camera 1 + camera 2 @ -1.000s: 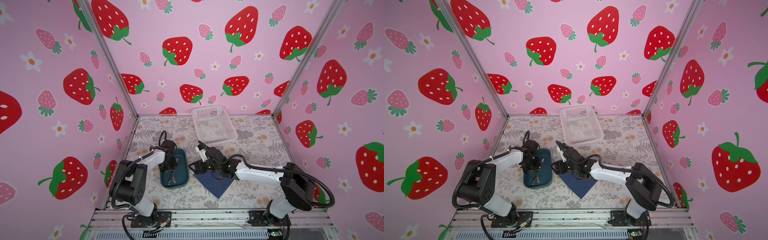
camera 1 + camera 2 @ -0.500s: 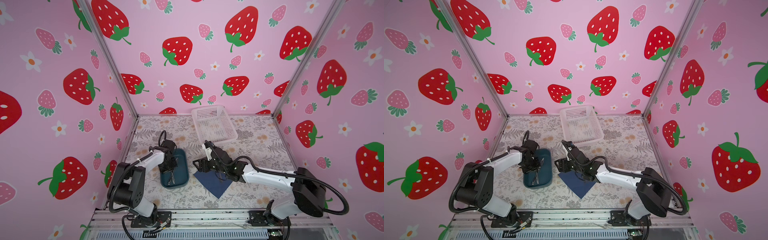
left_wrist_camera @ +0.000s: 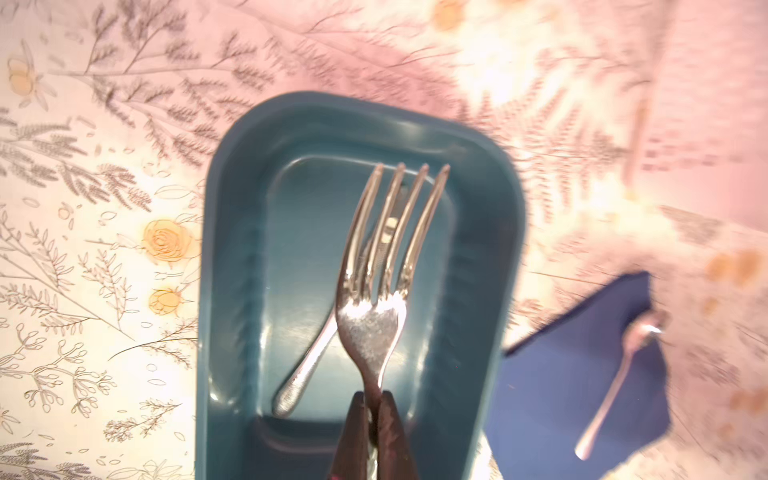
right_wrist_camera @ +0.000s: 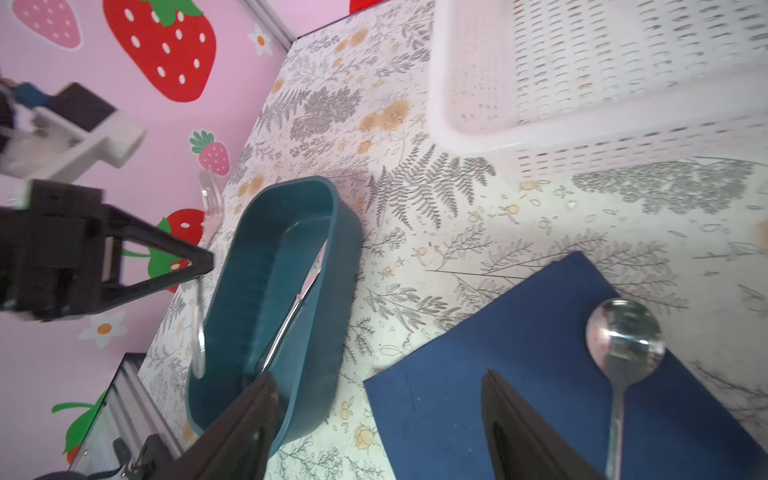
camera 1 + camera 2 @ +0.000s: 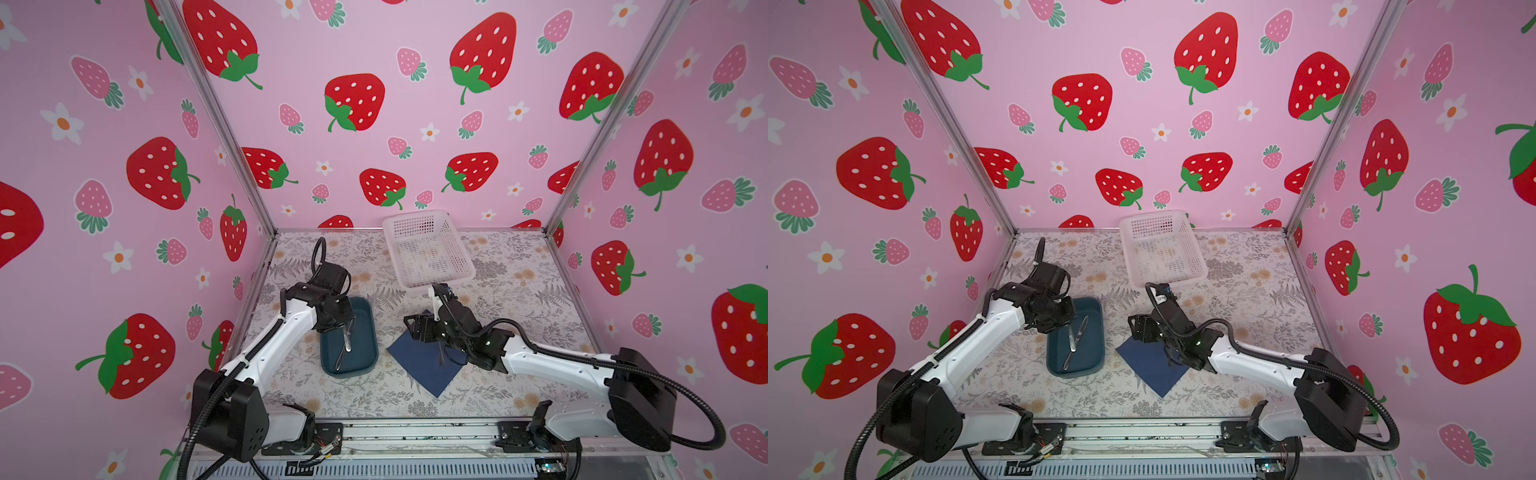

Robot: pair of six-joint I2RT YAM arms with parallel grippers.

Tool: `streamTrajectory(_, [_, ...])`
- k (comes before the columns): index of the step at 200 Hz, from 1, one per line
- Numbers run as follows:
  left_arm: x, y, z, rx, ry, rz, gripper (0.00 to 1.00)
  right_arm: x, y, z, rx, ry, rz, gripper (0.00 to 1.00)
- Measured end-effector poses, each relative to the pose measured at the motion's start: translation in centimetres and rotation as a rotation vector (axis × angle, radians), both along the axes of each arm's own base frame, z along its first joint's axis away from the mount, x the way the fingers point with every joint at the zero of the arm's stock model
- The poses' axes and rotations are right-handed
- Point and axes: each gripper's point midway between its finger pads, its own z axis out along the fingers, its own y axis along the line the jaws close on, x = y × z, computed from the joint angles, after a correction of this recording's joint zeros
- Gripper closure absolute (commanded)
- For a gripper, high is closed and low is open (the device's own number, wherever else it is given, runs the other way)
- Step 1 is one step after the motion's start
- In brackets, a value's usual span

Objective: Place the utensils on the paper napkin and roll it up
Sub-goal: 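Carry the fork over the blue napkin with the left gripper while the right moves beside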

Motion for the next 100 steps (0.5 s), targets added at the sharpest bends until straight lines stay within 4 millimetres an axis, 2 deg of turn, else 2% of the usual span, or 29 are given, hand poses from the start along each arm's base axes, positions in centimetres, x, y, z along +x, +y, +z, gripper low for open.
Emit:
streamTrajectory(21, [-0.1,-2.6,2.0,-0.027,-0.05,-0.072,0.98,0.7,-2.4,-0.4,0.017,0.022,-0.071,0.19])
streamTrajectory(42, [-0.8,-5.5,2.6,-0.055,-0.059,-0.141,0.98,1.4,-4.6,-1.1,0.034,0.048,-0.128,0.19])
streamTrajectory(64, [-1.5,-8.5,2.1,-0.087,-0.032,-0.2,0.98,1.6,-6.5,-1.9,0.045,0.084,-0.167,0.19])
streamTrajectory(100, [-2.0,-13.2,-0.4,-0.118,0.044,-0.26,0.99,1.3,-9.1,-3.3,0.054,0.12,-0.194,0.15])
